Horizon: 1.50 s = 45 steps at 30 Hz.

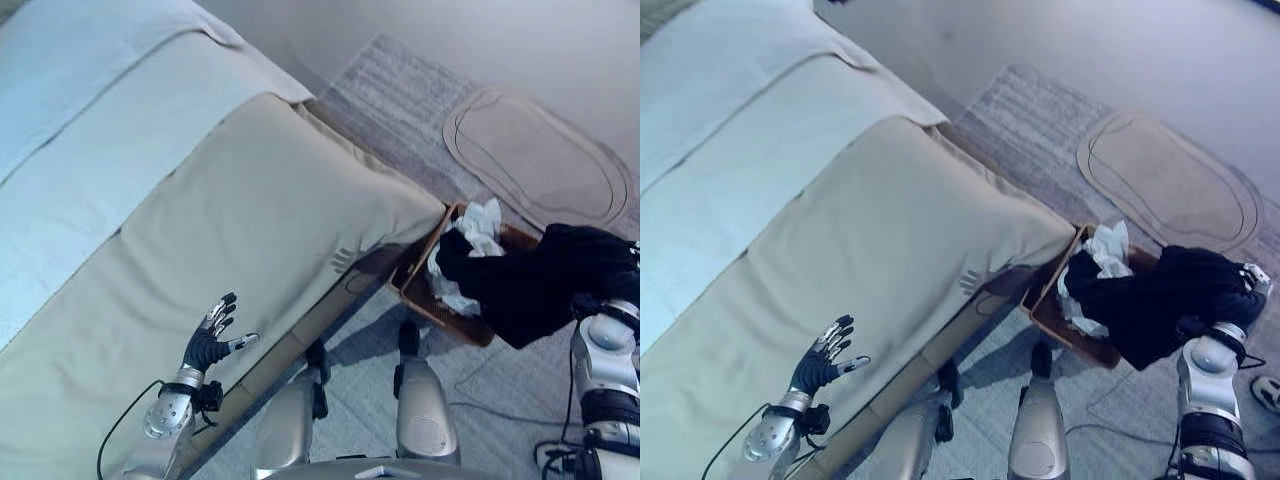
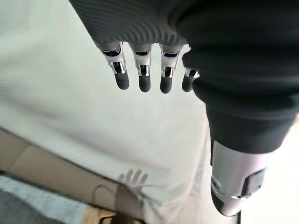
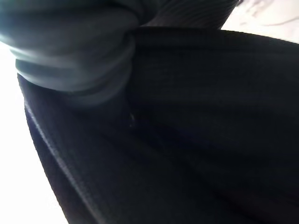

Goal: Pick up clothes into the bucket

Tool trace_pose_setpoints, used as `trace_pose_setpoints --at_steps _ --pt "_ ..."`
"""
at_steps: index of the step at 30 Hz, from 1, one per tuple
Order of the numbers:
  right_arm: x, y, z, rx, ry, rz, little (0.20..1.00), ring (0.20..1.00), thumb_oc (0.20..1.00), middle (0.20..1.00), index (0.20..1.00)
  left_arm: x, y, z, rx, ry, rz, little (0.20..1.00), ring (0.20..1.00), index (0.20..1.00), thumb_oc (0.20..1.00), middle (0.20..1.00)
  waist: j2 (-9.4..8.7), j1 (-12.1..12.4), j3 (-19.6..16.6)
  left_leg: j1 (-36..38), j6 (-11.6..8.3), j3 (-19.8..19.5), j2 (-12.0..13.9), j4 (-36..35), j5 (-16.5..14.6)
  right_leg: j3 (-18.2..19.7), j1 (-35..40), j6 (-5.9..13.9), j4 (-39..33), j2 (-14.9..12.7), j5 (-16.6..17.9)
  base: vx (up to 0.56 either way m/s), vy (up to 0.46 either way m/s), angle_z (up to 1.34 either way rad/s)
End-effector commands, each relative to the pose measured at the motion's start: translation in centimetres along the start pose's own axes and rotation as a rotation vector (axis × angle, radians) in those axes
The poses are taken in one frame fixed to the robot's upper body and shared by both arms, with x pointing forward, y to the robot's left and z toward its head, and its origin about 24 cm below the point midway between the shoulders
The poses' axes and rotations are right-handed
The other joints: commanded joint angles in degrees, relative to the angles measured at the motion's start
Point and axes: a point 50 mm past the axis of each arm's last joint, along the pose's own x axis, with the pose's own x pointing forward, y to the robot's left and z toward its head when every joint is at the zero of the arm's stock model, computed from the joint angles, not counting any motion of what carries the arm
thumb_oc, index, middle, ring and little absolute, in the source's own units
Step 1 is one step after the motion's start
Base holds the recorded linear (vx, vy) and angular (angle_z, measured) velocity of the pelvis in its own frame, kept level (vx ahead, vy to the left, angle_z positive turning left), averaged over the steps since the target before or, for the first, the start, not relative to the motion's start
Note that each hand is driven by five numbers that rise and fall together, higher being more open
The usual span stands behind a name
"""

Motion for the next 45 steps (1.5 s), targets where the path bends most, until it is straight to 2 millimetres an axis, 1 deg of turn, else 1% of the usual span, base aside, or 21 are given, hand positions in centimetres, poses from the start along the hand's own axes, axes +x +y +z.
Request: trace_pose_setpoints --at_steps 1,2,4,7,8,9,12,13,15,19,20,23,25,26,29,30,31,32,38,41,45 --pt "1.7 0.4 3.1 0.012 -0.125 0.018 0.2 0.2 0.2 0.2 0.2 0.1 0.2 2.8 -0.039 -0.151 0.001 1.0 1.0 1.0 1.0 1.0 -1.83 0.6 -1.5 -6.7 1.03 -1.5 1.4 9.3 -3.3 0.6 -3.6 0.83 1.4 -1.2 4.1 -0.09 0.009 -0.03" --pt "1.8 0.4 3.1 0.013 -0.125 0.018 0.2 0.2 0.2 0.2 0.2 0.1 0.2 2.8 -0.039 -0.152 0.002 1.0 1.0 1.0 1.0 1.0 -1.81 0.6 -1.6 -7.0 1.04 -1.6 1.3 9.6 -3.4 0.6 -3.9 0.83 1.7 -1.2 4.0 -0.04 0.004 0.08" --pt "1.9 1.2 3.7 0.022 -0.142 0.033 0.2 0.2 0.2 0.2 0.2 0.3 -0.4 3.7 -0.057 -0.192 -0.028 1.0 1.0 1.0 1.0 1.0 -1.7 0.9 -0.5 -9.6 0.99 -2.1 1.0 11.5 -3.7 -0.1 -5.5 0.91 3.2 -2.0 3.8 -0.02 -0.001 0.1" --pt "2.3 1.8 3.8 0.02 -0.132 0.024 0.2 0.2 0.2 0.2 0.2 0.4 -0.9 4.4 -0.057 -0.226 -0.063 1.0 1.0 1.0 1.0 1.0 -1.42 1.3 0.4 -12.1 0.95 -2.8 0.5 12.4 -3.6 -0.8 -7.4 1.05 4.6 -2.6 3.7 -0.02 0.022 0.18" --pt "2.3 1.8 3.9 0.021 -0.133 0.024 0.2 0.2 0.2 0.2 0.2 0.4 -0.9 4.5 -0.058 -0.226 -0.062 1.0 1.0 1.0 1.0 1.0 -1.39 1.2 0.4 -12.3 0.91 -2.8 0.6 12.8 -4.1 -0.8 -7.5 1.1 5.0 -2.6 3.3 -0.01 0.028 0.24" --pt "2.8 2.4 4.7 0.037 -0.143 0.018 0.2 0.2 0.2 0.2 0.2 0.4 -0.8 4.8 -0.062 -0.238 -0.068 1.0 1.0 1.0 1.0 1.0 -1.34 1.7 0.5 -14.0 0.86 -2.8 0.4 13.7 -4.3 -0.8 -9.0 1.11 5.9 -3.0 3.1 -0.01 0.023 0.19" --pt "3.8 2.7 4.9 0.064 -0.107 -0.009 0.2 0.2 0.2 0.2 0.2 0.5 -0.9 4.8 -0.068 -0.235 -0.076 1.0 1.0 1.0 1.0 1.0 -0.98 2.7 0.4 -16.2 0.94 -2.9 0.1 15.3 -4.8 -0.7 -10.8 1.28 7.2 -3.4 2.8 -0.01 0.035 0.09" --pt "3.8 2.8 5.0 0.065 -0.109 -0.009 0.2 0.2 0.2 0.2 0.2 0.5 -0.9 4.8 -0.069 -0.236 -0.075 1.0 1.0 1.0 1.0 1.0 -0.93 2.6 0.4 -16.4 0.94 -2.9 0.1 15.4 -4.9 -0.7 -11.0 1.28 7.3 -3.4 2.8 -0.01 0.02 0.08" --pt "4.8 3.2 5.6 0.069 -0.085 -0.018 0.2 0.2 0.2 0.2 0.2 0.9 -1.4 5.1 -0.055 -0.245 -0.102 1.0 1.0 1.0 1.0 1.0 -0.49 3.4 0.5 -17.9 1.14 -2.9 -0.2 16.7 -5.3 -0.8 -12.0 1.34 8.1 -3.8 2.6 0.0 0.028 0.11" --pt "5.6 3.0 6.4 0.147 -0.066 -0.075 0.2 0.2 0.2 0.2 0.2 0.9 -1.7 5.4 -0.075 -0.259 -0.112 1.0 1.0 1.0 1.0 1.0 0.06 4.0 0.1 -18.7 1.27 -2.8 -0.5 16.9 -5.6 -0.6 -13.0 1.41 8.6 -4.2 2.4 0.02 0.036 0.06" --pt "5.9 2.8 6.3 0.163 -0.046 -0.102 0.2 0.2 0.2 0.2 0.2 0.9 -1.8 5.4 -0.075 -0.26 -0.117 1.0 1.0 1.0 1.0 1.0 0.29 4.3 -0.1 -18.8 1.31 -2.7 -0.7 16.8 -5.7 -0.5 -13.2 1.46 8.5 -4.3 2.3 0.04 0.065 0.1" --pt "6.2 2.5 5.8 0.114 -0.011 -0.112 0.2 0.2 0.2 0.2 0.2 0.9 -1.9 5.5 -0.067 -0.265 -0.122 1.0 1.0 1.0 1.0 1.0 0.76 4.7 -0.3 -19.2 1.5 -2.4 -0.9 16.7 -5.7 -0.2 -13.9 1.45 8.5 -4.4 2.5 0.02 0.052 0.05" --pt "6.3 2.1 4.7 0.05 0.049 -0.11 0.2 0.2 0.2 0.2 0.2 1.0 -1.9 5.6 -0.065 -0.27 -0.121 1.0 1.0 1.0 1.0 1.0 1.12 4.9 -0.2 -19.4 1.67 -2.1 -1.1 16.4 -5.8 -0.1 -14.2 1.48 8.0 -4.5 2.6 0.01 0.036 -0.01" --pt "6.3 2.1 4.7 0.051 0.048 -0.11 0.2 0.2 0.2 0.2 0.2 1.0 -1.9 5.6 -0.065 -0.27 -0.121 1.0 1.0 1.0 1.0 1.0 1.14 4.9 -0.2 -19.4 1.68 -2.1 -1.1 16.4 -5.7 -0.1 -14.2 1.48 8.0 -4.5 2.6 0.0 0.0 0.0" --pt "6.4 1.6 3.9 0.046 0.107 -0.127 0.2 0.2 0.2 0.2 0.2 0.9 -2.0 5.9 -0.07 -0.282 -0.126 1.0 1.0 1.0 1.0 1.0 1.49 5.2 -0.1 -19.4 1.9 -1.8 -1.3 16.1 -5.7 0.1 -14.4 1.55 7.6 -4.7 2.9 0.01 0.024 -0.05" --pt "6.5 1.4 3.8 0.054 0.123 -0.143 0.598 0.598 0.598 0.598 0.598 1.0 -2.0 6.0 -0.07 -0.284 -0.125 1.0 1.0 1.0 1.0 1.0 1.67 5.2 0.0 -19.4 1.92 -1.7 -1.3 15.9 -5.6 0.1 -14.4 1.59 7.4 -4.7 3.0 0.02 0.028 -0.03" --pt "6.6 0.9 3.6 0.048 0.141 -0.16 0.918 0.918 0.918 0.918 0.918 1.0 -2.1 6.0 -0.073 -0.285 -0.129 1.0 1.0 1.0 1.0 1.0 1.84 5.3 0.0 -19.4 1.94 -1.7 -1.4 15.7 -5.6 0.1 -14.4 1.61 7.2 -4.8 3.1 0.01 0.023 -0.03" --pt "6.7 0.7 3.5 0.04 0.149 -0.169 1.0 1.0 1.0 1.0 1.0 1.0 -2.2 6.0 -0.071 -0.283 -0.13 1.0 1.0 1.0 1.0 1.0 1.9 5.3 -0.1 -19.3 1.95 -1.7 -1.4 15.5 -5.5 0.0 -14.3 1.64 7.0 -4.9 3.1 0.01 0.016 -0.03" --pt "6.9 0.5 3.7 0.02 0.163 -0.191 1.0 1.0 1.0 1.0 1.0 1.1 -2.2 6.0 -0.05 -0.279 -0.128 1.0 1.0 1.0 1.0 1.0 1.73 4.9 -0.2 -18.9 1.89 -1.4 -1.5 15.1 -5.6 0.1 -14.0 1.59 6.4 -4.8 3.4 0.01 0.004 -0.02" --pt "6.8 0.8 3.6 0.008 0.162 -0.173 1.0 1.0 1.0 1.0 1.0 1.1 -2.1 5.9 -0.044 -0.273 -0.12 1.0 1.0 1.0 1.0 1.0 1.47 4.8 -0.4 -18.7 1.86 -1.3 -1.4 15.1 -5.7 0.0 -13.8 1.55 6.3 -4.7 3.4 0.0 0.0 0.0" --pt "6.4 1.0 3.0 -0.004 0.18 -0.162 1.0 1.0 1.0 1.0 1.0 1.3 -2.1 5.8 -0.045 -0.269 -0.11 1.0 1.0 1.0 1.0 1.0 1.05 4.6 -0.7 -18.0 1.74 -1.4 -1.2 14.8 -5.7 -0.1 -13.0 1.51 6.0 -4.7 3.4 0.0 0.0 0.0"
